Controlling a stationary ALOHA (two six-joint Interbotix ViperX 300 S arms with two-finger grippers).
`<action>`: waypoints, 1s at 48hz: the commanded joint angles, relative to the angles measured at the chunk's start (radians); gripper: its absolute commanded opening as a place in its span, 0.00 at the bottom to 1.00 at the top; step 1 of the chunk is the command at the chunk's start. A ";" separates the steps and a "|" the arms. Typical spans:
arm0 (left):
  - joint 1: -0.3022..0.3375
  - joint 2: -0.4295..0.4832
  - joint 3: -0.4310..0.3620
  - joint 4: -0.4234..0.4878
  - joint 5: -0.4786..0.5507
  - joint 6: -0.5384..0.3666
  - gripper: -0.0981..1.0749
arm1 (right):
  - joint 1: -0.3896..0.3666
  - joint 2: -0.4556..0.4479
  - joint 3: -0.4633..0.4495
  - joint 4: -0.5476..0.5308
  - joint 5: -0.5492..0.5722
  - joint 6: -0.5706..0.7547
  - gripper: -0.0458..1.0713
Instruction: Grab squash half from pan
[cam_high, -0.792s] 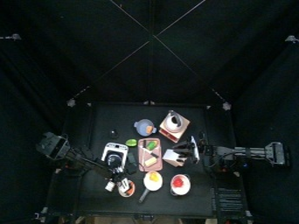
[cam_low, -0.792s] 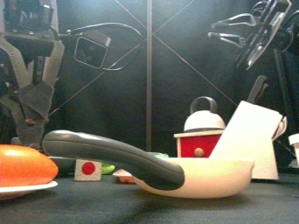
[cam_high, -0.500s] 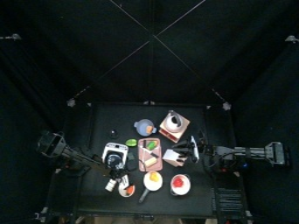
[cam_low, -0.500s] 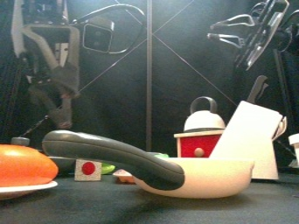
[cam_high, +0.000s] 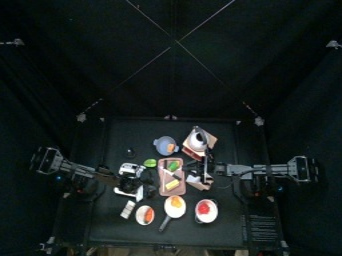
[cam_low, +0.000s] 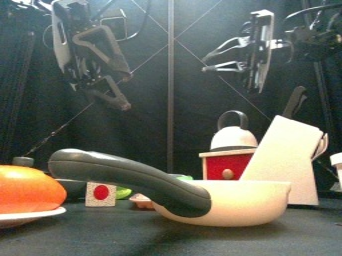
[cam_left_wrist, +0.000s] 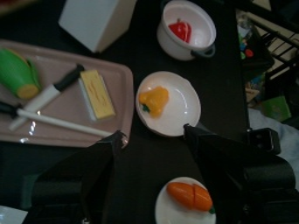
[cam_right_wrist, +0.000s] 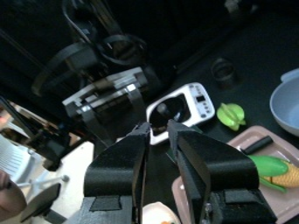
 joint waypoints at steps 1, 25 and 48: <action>0.025 -0.083 0.003 0.091 -0.017 0.002 0.87 | 0.023 0.025 -0.104 0.018 0.169 0.005 0.63; 0.087 -0.453 0.219 0.189 -0.023 -0.003 0.87 | 0.135 0.097 -0.316 0.288 0.474 0.005 0.63; 0.087 -0.486 0.256 0.152 -0.021 -0.003 0.87 | 0.204 0.291 -0.482 0.249 0.759 -0.014 0.63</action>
